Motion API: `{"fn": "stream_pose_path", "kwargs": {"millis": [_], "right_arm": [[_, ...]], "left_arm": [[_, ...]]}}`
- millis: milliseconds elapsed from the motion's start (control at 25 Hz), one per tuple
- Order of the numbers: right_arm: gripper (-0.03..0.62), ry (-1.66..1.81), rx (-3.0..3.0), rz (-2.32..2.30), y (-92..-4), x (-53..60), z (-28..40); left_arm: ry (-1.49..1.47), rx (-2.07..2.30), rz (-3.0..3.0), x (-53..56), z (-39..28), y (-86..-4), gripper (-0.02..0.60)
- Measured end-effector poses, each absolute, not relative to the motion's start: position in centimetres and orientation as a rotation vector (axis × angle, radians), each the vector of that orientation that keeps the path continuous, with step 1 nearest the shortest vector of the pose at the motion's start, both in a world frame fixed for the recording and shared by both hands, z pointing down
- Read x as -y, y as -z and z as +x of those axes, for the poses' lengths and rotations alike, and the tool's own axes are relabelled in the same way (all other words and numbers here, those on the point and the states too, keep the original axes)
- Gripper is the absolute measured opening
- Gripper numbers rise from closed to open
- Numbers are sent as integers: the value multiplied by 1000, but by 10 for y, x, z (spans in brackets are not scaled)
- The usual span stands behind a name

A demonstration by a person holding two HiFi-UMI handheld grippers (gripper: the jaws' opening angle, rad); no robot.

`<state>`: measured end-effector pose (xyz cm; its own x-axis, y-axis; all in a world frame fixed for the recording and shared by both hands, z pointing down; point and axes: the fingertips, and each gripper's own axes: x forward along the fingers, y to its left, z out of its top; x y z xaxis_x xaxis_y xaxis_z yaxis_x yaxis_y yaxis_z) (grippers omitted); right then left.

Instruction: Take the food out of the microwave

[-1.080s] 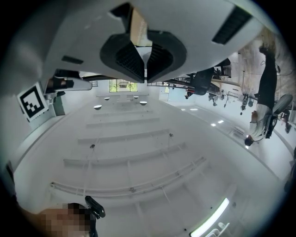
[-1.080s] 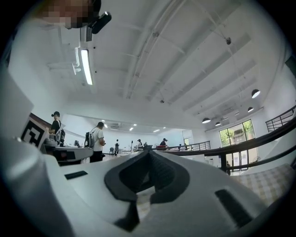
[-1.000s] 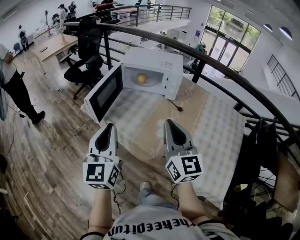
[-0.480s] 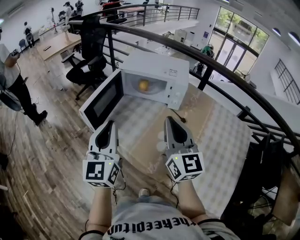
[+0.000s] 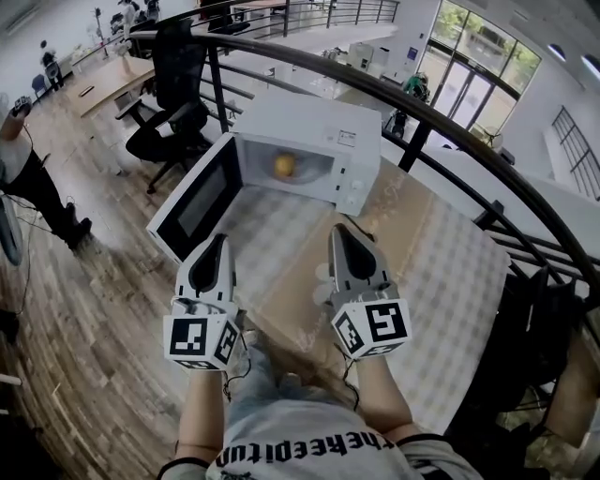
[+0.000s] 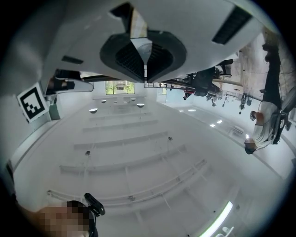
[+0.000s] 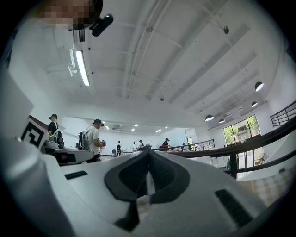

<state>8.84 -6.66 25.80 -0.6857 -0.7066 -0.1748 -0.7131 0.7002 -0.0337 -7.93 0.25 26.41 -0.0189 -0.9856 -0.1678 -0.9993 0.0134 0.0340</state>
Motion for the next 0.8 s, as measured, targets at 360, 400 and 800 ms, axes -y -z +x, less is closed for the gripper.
{"fn": "stream_pose_path", "kwargs": {"millis": [360, 400, 800], "right_arm": [[5, -57, -2702, -1230, -255, 117, 67], [5, -57, -2697, -1239, -255, 123, 63], [5, -33, -2638, -1382, -263, 188, 37]], "left_arm": [[-236, -2096, -2207, 61, -102, -262, 18], [-234, -2086, -2218, 70, -105, -262, 18], [-229, -1974, -2332, 153, -135, -260, 18]]}}
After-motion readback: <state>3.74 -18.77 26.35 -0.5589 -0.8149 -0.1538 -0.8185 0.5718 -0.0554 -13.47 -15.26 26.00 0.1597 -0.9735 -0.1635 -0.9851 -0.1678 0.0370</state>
